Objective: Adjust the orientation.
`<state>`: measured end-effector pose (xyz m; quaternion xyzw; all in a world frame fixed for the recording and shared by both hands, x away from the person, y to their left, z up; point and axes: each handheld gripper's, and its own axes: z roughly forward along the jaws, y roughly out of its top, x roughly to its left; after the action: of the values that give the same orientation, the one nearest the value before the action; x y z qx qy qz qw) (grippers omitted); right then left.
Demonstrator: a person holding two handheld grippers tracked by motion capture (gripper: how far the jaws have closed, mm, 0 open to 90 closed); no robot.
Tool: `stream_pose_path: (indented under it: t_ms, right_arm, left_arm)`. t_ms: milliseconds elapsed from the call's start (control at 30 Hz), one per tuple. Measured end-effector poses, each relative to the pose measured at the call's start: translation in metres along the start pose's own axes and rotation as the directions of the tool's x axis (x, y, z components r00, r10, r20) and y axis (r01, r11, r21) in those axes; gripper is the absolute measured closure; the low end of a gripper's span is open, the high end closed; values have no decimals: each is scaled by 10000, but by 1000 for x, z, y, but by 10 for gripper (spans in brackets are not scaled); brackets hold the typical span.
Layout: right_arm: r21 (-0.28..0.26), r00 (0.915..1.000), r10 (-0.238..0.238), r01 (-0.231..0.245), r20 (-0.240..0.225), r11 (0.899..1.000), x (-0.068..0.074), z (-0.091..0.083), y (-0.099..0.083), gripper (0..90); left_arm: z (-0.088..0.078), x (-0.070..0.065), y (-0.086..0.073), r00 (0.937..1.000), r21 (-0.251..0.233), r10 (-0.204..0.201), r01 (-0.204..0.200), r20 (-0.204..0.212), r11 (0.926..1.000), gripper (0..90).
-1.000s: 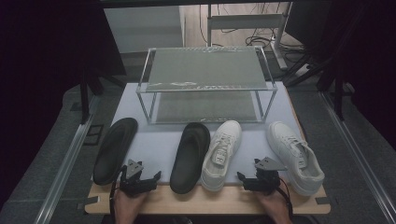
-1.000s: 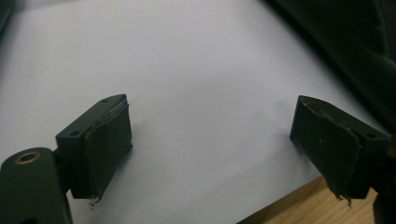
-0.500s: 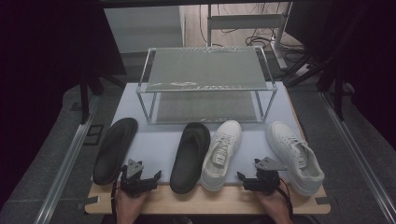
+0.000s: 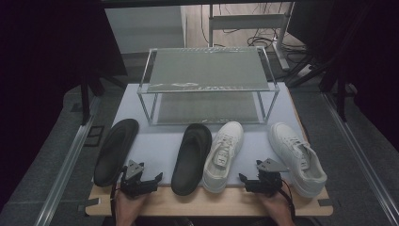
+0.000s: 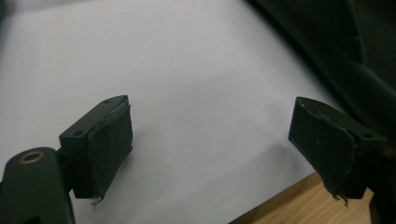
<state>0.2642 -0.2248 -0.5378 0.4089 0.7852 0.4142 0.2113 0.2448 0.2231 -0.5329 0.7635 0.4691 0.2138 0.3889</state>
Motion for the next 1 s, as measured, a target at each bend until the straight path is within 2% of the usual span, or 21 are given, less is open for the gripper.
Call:
stream_pose_path:
  t_ms: [233, 633, 900, 1000]
  right_arm:
    - [1, 10000, 1, -1, 1, 10000, 0, 0, 0, 123]
    - [0, 10000, 2, -2, 4, 10000, 0, 0, 0, 124]
    - [1, 10000, 5, -5, 2, 10000, 0, 0, 0, 124]
    - [0, 10000, 5, -5, 0, 10000, 0, 0, 0, 124]
  left_arm:
    - [-7, 7, 6, 9998, -43, -35, 36, 207, 10000, 176]
    - [-25, 24, 11, 9999, -98, -73, 74, 102, 9999, 294]
    - [-34, 37, 16, 9996, -188, -194, 190, -196, 9996, 374]
    - [-40, 46, 19, 9989, -178, -273, 266, -383, 9995, 402]
